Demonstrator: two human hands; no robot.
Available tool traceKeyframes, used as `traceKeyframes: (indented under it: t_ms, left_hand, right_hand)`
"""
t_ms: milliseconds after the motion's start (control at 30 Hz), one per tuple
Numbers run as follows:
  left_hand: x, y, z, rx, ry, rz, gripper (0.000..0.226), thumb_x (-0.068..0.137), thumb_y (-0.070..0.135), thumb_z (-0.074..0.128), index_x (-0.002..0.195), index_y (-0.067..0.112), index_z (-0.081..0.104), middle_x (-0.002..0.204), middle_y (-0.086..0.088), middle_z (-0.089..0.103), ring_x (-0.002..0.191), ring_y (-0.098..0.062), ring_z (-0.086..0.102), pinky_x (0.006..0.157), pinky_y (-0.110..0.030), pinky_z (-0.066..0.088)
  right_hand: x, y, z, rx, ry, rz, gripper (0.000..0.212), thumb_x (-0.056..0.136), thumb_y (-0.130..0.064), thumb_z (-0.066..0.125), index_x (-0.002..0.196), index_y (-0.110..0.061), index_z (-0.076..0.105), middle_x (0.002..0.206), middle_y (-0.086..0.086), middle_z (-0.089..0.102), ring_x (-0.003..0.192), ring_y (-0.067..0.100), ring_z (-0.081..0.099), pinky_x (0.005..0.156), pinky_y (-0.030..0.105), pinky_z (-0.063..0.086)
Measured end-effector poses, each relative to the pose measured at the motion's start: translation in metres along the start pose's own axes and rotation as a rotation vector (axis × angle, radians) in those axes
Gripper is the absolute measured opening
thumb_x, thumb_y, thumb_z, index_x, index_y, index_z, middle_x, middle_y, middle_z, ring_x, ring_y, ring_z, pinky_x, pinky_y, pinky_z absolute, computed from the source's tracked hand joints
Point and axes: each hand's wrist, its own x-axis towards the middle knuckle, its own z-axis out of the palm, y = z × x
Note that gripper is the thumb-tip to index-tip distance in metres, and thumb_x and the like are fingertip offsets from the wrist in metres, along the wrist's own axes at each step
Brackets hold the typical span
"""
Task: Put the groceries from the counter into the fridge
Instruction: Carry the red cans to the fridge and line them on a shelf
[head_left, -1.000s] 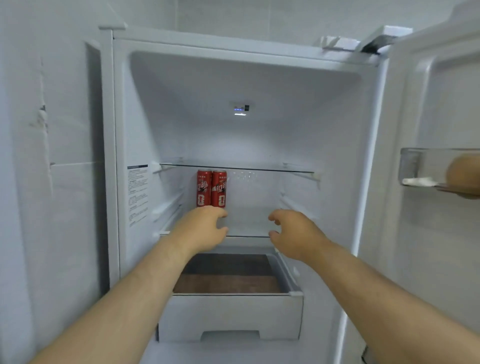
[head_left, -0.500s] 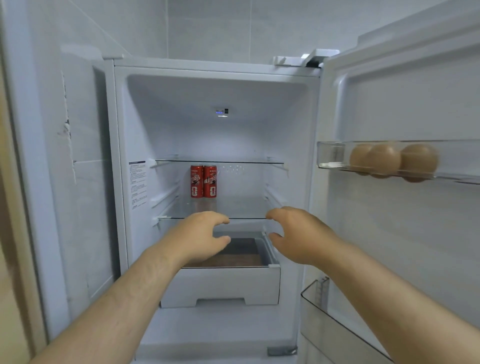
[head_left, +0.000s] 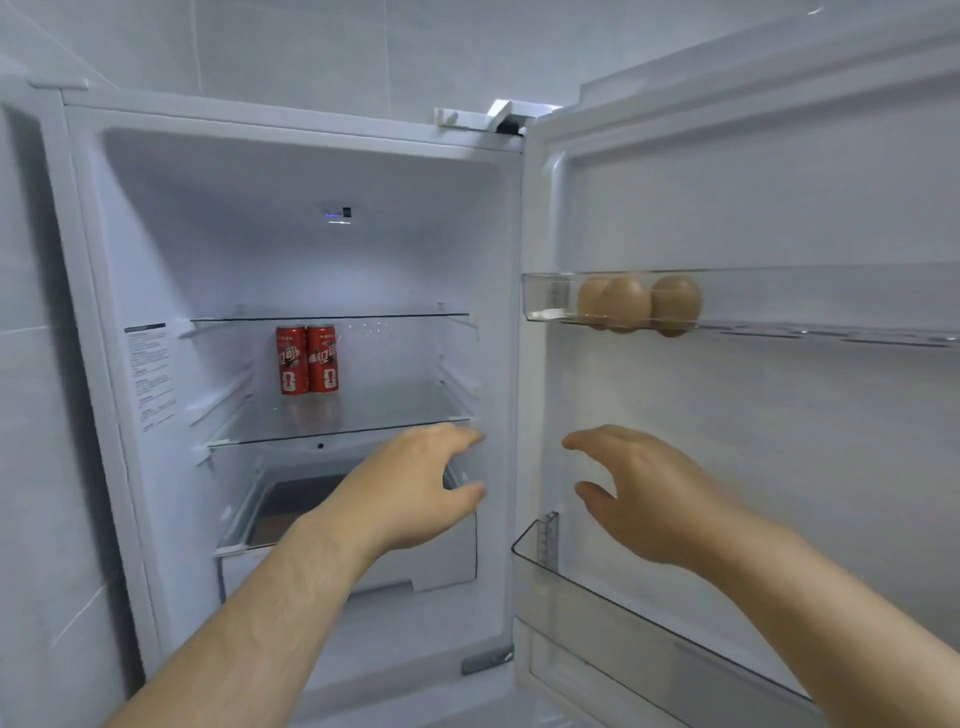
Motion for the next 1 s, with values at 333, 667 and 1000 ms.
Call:
traceKeyframes:
  t_ms: [333, 667, 1000]
  left_hand:
    - [0.01, 0.066, 0.057, -0.157, -0.06, 0.274, 0.056, 0.092, 0.047, 0.056, 0.145, 0.035, 0.041, 0.15, 0.018, 0.04, 0.138, -0.004, 0.031, 0.11, -0.018, 0.022]
    - [-0.009, 0.162, 0.112, -0.235, -0.188, 0.508, 0.057, 0.093, 0.045, 0.056, 0.146, 0.035, 0.04, 0.152, 0.017, 0.037, 0.141, -0.006, 0.029, 0.112, -0.02, 0.02]
    - [-0.06, 0.295, 0.116, -0.344, -0.206, 0.79, 0.05, 0.089, 0.032, 0.065, 0.137, 0.026, 0.054, 0.138, 0.012, 0.055, 0.13, -0.012, 0.048, 0.107, -0.03, 0.04]
  right_hand:
    - [-0.091, 0.028, -0.02, -0.045, 0.044, 0.306, 0.049, 0.097, -0.039, 0.051, 0.144, -0.032, 0.04, 0.143, -0.015, 0.046, 0.133, 0.01, 0.04, 0.106, 0.028, 0.038]
    - [-0.243, 0.053, -0.072, -0.228, 0.045, 0.67, 0.049, 0.097, -0.038, 0.053, 0.144, -0.031, 0.042, 0.144, -0.015, 0.046, 0.133, 0.009, 0.041, 0.109, 0.028, 0.036]
    - [-0.402, 0.05, -0.141, -0.328, 0.094, 0.968, 0.047, 0.096, -0.035, 0.054, 0.143, -0.03, 0.045, 0.144, -0.014, 0.048, 0.134, 0.008, 0.041, 0.11, 0.026, 0.034]
